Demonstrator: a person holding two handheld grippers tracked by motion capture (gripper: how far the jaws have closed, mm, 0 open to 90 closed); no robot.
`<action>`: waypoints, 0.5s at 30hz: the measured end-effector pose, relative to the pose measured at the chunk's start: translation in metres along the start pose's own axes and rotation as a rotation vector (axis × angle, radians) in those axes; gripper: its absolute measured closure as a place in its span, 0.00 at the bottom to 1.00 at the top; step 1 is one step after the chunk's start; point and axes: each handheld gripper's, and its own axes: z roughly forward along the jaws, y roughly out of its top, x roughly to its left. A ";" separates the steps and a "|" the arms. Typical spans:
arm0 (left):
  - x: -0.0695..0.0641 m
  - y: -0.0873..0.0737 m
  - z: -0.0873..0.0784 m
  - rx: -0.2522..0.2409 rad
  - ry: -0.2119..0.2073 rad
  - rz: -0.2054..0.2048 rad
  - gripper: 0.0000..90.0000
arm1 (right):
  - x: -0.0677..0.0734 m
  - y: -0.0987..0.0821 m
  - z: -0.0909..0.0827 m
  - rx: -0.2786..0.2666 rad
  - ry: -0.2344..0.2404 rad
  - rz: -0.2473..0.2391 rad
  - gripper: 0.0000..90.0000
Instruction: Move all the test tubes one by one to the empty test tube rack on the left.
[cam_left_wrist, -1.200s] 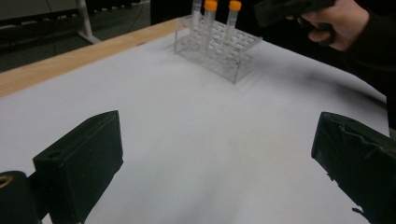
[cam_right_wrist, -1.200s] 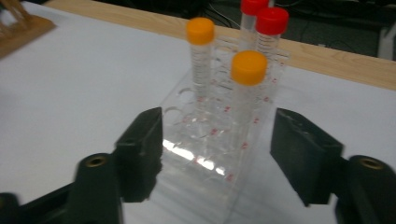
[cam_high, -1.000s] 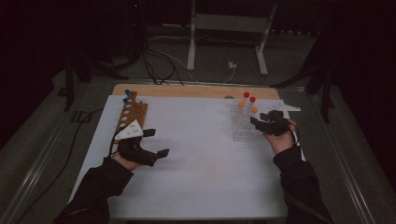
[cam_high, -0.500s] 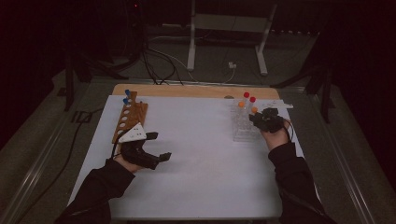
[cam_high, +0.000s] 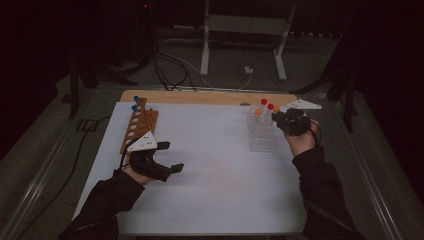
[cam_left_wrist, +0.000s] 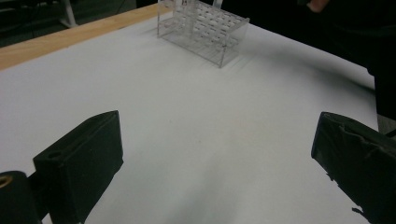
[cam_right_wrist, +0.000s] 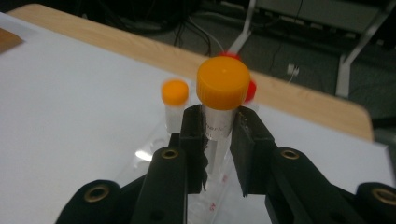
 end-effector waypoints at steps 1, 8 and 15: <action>0.000 0.001 0.000 -0.005 -0.002 -0.001 0.03 | 0.001 0.004 -0.004 -0.009 0.006 -0.005 0.83; -0.004 0.008 0.003 -0.002 -0.028 0.010 0.03 | 0.020 0.019 -0.028 -0.052 0.073 -0.055 0.83; -0.009 0.012 0.008 0.005 -0.053 0.022 0.03 | 0.054 0.008 -0.031 -0.037 0.192 -0.104 0.83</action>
